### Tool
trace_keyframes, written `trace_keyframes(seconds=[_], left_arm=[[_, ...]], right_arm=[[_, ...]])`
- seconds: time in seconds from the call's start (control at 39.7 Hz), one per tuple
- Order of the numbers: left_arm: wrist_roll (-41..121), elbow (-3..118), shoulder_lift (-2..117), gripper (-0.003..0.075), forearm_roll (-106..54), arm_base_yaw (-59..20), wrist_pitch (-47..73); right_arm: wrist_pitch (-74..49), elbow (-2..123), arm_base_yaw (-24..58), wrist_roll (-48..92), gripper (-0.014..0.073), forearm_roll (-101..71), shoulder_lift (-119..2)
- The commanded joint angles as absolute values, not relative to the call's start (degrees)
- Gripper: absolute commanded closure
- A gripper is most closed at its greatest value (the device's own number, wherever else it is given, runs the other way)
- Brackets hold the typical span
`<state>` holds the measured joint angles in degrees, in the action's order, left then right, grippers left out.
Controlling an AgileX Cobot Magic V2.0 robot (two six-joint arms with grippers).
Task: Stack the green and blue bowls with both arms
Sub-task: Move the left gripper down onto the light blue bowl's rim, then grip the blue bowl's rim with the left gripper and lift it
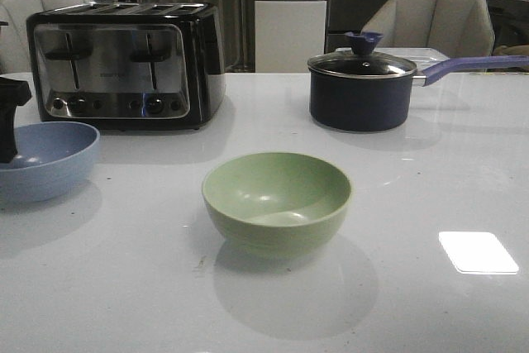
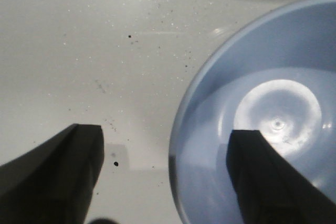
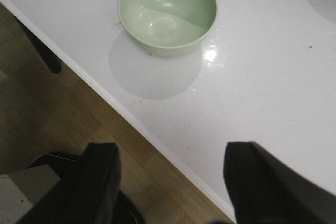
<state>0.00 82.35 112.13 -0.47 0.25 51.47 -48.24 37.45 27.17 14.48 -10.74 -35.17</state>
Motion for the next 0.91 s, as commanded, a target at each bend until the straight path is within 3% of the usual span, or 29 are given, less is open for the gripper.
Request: trace_keyframes(seconds=[0.0, 0.23, 0.43, 0.88], left_arm=[[-0.44, 84.07, 109.34, 0.0307, -1.0, 0.41, 50.66], [-0.44, 84.07, 109.34, 0.0511, -1.09, 0.41, 51.56], [-0.34, 84.07, 109.34, 0.0622, -1.09, 0.41, 51.8], [8.42, 91.07, 101.31, 0.0621, -8.53, 0.09, 62.54]], right_arm=[[-44.86, 39.0, 27.03, 14.75, 0.0066, -11.33, -35.04], [-44.86, 39.0, 27.03, 14.75, 0.0066, -11.33, -35.04], [-44.86, 39.0, 27.03, 14.75, 0.0066, -11.33, -35.04], [-44.86, 39.0, 27.03, 14.75, 0.0066, -11.33, -35.04]])
